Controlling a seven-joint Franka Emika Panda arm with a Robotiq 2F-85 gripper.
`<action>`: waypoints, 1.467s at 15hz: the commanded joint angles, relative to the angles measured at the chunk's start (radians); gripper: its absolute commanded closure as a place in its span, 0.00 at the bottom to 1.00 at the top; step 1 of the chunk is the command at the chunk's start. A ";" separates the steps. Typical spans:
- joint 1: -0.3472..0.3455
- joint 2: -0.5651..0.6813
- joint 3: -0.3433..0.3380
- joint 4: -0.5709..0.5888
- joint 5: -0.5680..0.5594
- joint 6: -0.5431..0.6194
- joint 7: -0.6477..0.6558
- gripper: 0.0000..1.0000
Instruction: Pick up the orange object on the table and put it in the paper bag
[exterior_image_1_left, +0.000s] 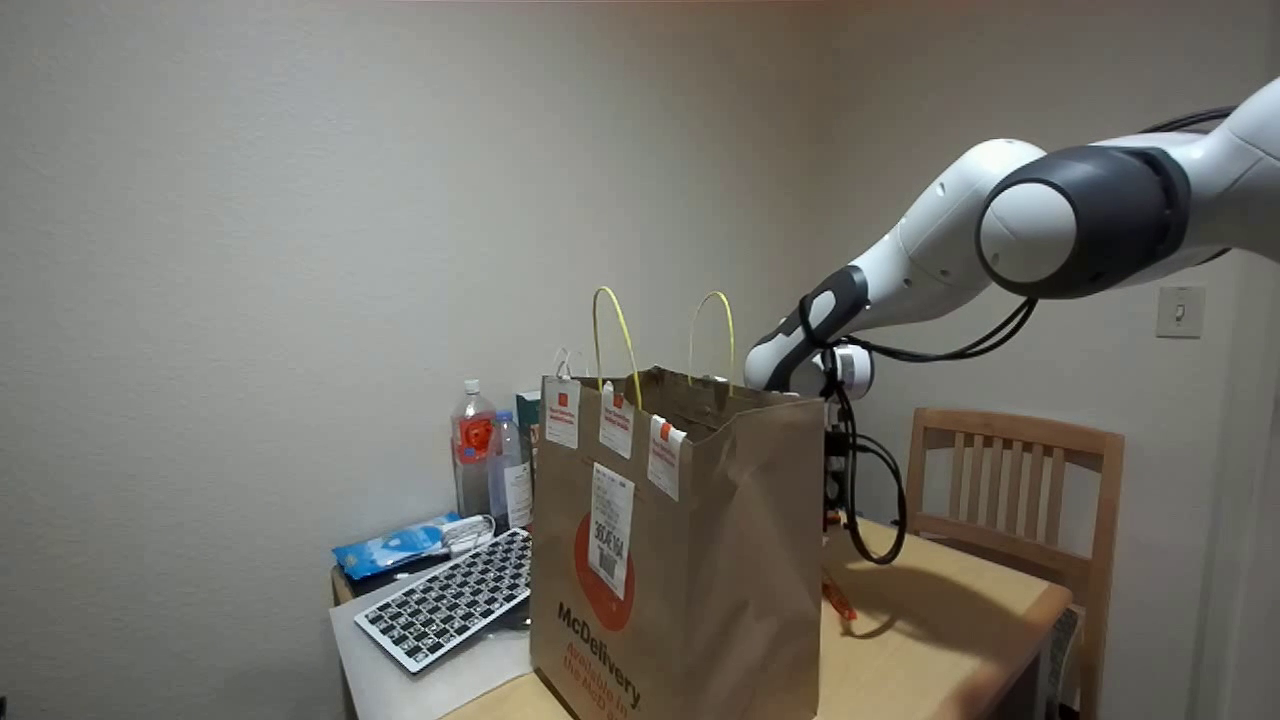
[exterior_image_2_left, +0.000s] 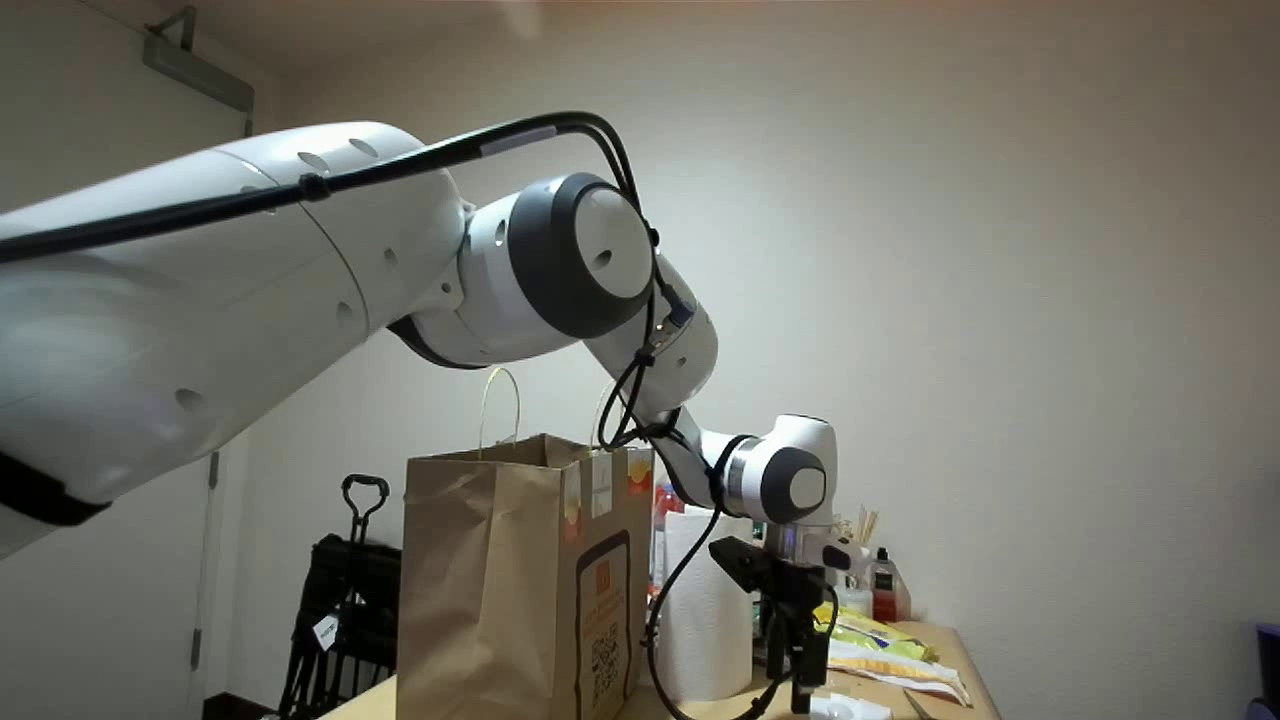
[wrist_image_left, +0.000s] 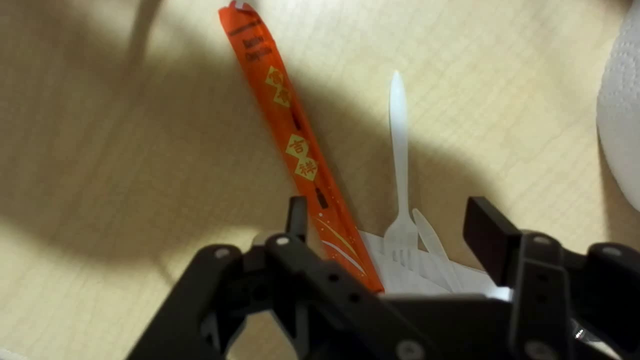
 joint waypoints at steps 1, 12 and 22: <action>0.001 -0.001 -0.002 -0.004 0.006 -0.006 -0.015 0.03; -0.006 0.008 -0.013 -0.052 0.008 -0.033 -0.004 0.00; -0.023 -0.085 0.019 -0.220 -0.032 -0.080 -0.331 0.00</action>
